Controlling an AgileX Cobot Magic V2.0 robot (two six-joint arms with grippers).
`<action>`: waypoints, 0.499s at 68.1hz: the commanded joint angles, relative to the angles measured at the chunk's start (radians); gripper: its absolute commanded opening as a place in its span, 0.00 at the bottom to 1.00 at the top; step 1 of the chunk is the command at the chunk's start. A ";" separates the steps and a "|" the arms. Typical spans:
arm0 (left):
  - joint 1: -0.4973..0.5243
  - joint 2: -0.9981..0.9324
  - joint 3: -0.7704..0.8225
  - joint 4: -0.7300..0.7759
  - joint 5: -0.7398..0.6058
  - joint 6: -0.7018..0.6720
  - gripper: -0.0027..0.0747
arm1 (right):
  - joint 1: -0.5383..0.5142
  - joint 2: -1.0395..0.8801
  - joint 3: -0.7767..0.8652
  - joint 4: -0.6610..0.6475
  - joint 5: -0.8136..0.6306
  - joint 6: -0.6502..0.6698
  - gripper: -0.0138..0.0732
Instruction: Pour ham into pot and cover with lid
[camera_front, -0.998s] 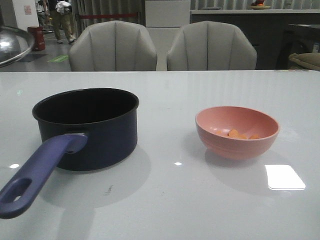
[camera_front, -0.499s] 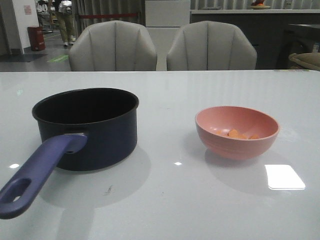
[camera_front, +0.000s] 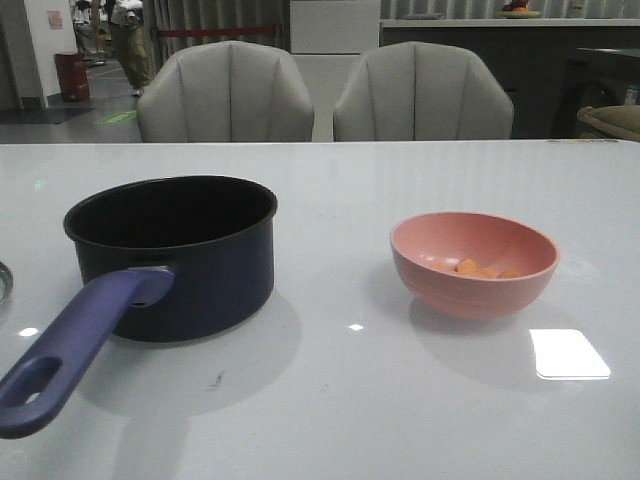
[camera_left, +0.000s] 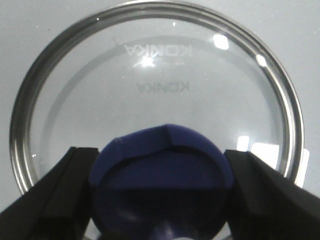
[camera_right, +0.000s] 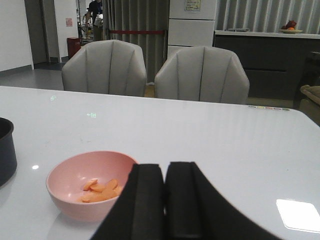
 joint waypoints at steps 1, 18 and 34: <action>-0.025 -0.041 -0.026 0.005 -0.042 0.005 0.78 | -0.005 -0.020 -0.005 0.001 -0.090 -0.011 0.32; -0.058 -0.041 -0.086 0.017 0.023 0.005 0.83 | -0.005 -0.020 -0.005 0.001 -0.090 -0.011 0.32; -0.061 -0.206 -0.078 0.006 -0.007 0.005 0.83 | -0.005 -0.020 -0.005 0.001 -0.090 -0.011 0.32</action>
